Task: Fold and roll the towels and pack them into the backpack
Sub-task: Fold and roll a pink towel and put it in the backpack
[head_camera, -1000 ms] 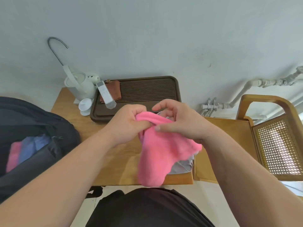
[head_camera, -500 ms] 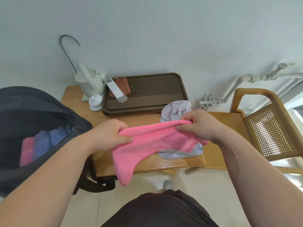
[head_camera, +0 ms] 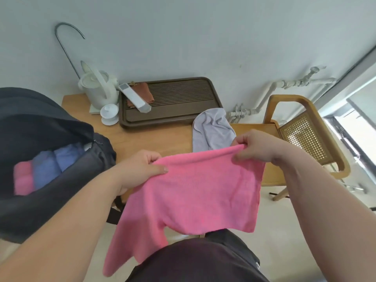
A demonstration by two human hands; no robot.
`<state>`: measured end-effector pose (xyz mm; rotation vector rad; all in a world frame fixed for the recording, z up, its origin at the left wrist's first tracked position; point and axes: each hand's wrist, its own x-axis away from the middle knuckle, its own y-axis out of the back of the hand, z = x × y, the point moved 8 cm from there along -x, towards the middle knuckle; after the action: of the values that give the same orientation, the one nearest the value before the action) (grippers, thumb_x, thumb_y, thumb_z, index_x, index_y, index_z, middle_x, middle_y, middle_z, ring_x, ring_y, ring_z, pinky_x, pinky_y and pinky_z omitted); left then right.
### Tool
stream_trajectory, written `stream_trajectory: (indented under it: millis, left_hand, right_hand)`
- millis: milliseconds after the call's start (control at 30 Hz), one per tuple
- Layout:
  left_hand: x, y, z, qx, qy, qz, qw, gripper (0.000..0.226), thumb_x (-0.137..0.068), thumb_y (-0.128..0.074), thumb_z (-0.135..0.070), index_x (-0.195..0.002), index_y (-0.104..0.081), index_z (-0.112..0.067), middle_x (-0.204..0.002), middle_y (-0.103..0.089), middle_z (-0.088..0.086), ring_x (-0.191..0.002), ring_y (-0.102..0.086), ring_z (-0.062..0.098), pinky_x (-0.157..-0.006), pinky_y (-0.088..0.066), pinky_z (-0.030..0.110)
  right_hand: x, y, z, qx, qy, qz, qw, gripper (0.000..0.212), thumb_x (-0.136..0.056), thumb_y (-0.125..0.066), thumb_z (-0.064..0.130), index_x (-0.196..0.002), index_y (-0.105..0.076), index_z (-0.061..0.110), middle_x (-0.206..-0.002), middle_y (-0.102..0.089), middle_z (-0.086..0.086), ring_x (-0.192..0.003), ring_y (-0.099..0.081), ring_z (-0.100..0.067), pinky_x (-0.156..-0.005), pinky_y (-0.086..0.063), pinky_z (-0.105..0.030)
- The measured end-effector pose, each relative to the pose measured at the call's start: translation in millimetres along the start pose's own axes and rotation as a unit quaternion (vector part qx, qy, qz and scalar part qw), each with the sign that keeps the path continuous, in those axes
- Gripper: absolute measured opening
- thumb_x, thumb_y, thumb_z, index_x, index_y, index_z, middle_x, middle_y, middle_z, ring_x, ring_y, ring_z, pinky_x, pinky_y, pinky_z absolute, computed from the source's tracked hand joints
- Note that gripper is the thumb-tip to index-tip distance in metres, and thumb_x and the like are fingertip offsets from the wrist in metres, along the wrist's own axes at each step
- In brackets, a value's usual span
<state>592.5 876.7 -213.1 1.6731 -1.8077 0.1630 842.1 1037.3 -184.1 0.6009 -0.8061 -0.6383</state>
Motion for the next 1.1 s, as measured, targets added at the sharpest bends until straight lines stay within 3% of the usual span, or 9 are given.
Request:
stream_trajectory:
  millis: [167, 267, 400, 600, 733, 867, 967, 1100]
  left_hand:
    - [-52, -6, 32, -0.002, 0.043, -0.076, 0.996, 0.023, -0.091, -0.071, -0.025, -0.077, -0.063, -0.009, -0.073, -0.063, 0.006, -0.067, -0.056, 0.019, -0.064, -0.042, 0.031]
    - [-87, -18, 52, -0.010, 0.084, -0.087, 0.993, 0.027, -0.092, -0.069, -0.024, -0.072, -0.054, -0.016, -0.068, -0.052, 0.003, -0.063, -0.046, 0.017, -0.058, -0.033, 0.030]
    - [-129, -32, 76, -0.014, 0.133, -0.088, 0.987, 0.023, -0.087, -0.065, -0.028, -0.071, -0.051, -0.019, -0.067, -0.050, 0.003, -0.065, -0.045, 0.019, -0.062, -0.034, 0.033]
    - [-176, -35, 85, 0.015, 0.181, -0.132, 0.974, 0.023, -0.094, -0.064, -0.029, -0.077, -0.055, -0.016, -0.075, -0.060, 0.007, -0.069, -0.056, 0.023, -0.066, -0.041, 0.035]
    - [-198, -22, 84, -0.015, 0.182, -0.208, 0.961, 0.027, -0.092, -0.064, -0.022, -0.070, -0.049, -0.018, -0.067, -0.051, 0.004, -0.065, -0.047, 0.022, -0.061, -0.033, 0.034]
    - [-220, -2, 79, -0.064, 0.171, -0.252, 0.950, 0.028, -0.089, -0.069, -0.020, -0.068, -0.050, -0.016, -0.064, -0.051, 0.002, -0.065, -0.046, 0.024, -0.059, -0.035, 0.036]
    - [-241, 14, 67, -0.132, 0.153, -0.238, 0.950, 0.026, -0.086, -0.072, -0.021, -0.070, -0.052, -0.018, -0.067, -0.056, 0.001, -0.071, -0.055, 0.030, -0.063, -0.042, 0.037]
    - [-274, 31, 39, -0.229, 0.108, -0.210, 0.944, 0.012, -0.087, -0.071, -0.020, -0.083, -0.059, -0.020, -0.088, -0.066, 0.005, -0.085, -0.058, 0.028, -0.072, -0.043, 0.034]
  right_hand:
    - [-47, -5, -44, 0.030, -0.056, -0.029, 0.998, 0.019, -0.081, -0.070, 0.014, -0.063, -0.068, 0.017, -0.061, -0.056, 0.001, -0.060, -0.048, -0.016, -0.054, -0.038, -0.027]
    - [-77, -16, -85, -0.044, -0.093, -0.052, 0.993, 0.029, -0.081, -0.076, 0.021, -0.064, -0.059, 0.006, -0.063, -0.048, -0.005, -0.062, -0.043, -0.020, -0.054, -0.033, -0.029]
    - [-115, -30, -142, -0.193, -0.137, -0.043, 0.971, 0.030, -0.081, -0.081, 0.023, -0.082, -0.067, -0.003, -0.072, -0.056, -0.006, -0.068, -0.049, -0.019, -0.061, -0.038, -0.031]
    - [-170, -39, -196, -0.323, -0.188, -0.035, 0.927, 0.016, -0.087, -0.072, 0.018, -0.094, -0.070, 0.004, -0.081, -0.064, -0.009, -0.072, -0.053, -0.021, -0.065, -0.041, -0.035]
    - [-201, -38, -200, -0.331, -0.189, -0.052, 0.923, 0.009, -0.085, -0.074, 0.017, -0.089, -0.071, 0.010, -0.080, -0.065, -0.008, -0.071, -0.057, -0.019, -0.063, -0.047, -0.033]
    - [-224, -31, -197, -0.309, -0.181, -0.065, 0.931, 0.007, -0.088, -0.070, 0.017, -0.093, -0.070, 0.013, -0.077, -0.063, -0.003, -0.065, -0.056, -0.015, -0.055, -0.044, -0.026]
    - [-239, -21, -196, -0.280, -0.175, -0.083, 0.940, 0.006, -0.090, -0.067, 0.018, -0.094, -0.068, 0.015, -0.075, -0.061, -0.002, -0.062, -0.053, -0.016, -0.051, -0.040, -0.026]
    - [-253, -2, -193, -0.238, -0.173, -0.128, 0.947, 0.008, -0.094, -0.059, 0.018, -0.095, -0.066, 0.015, -0.076, -0.063, -0.002, -0.065, -0.055, -0.017, -0.052, -0.042, -0.026]
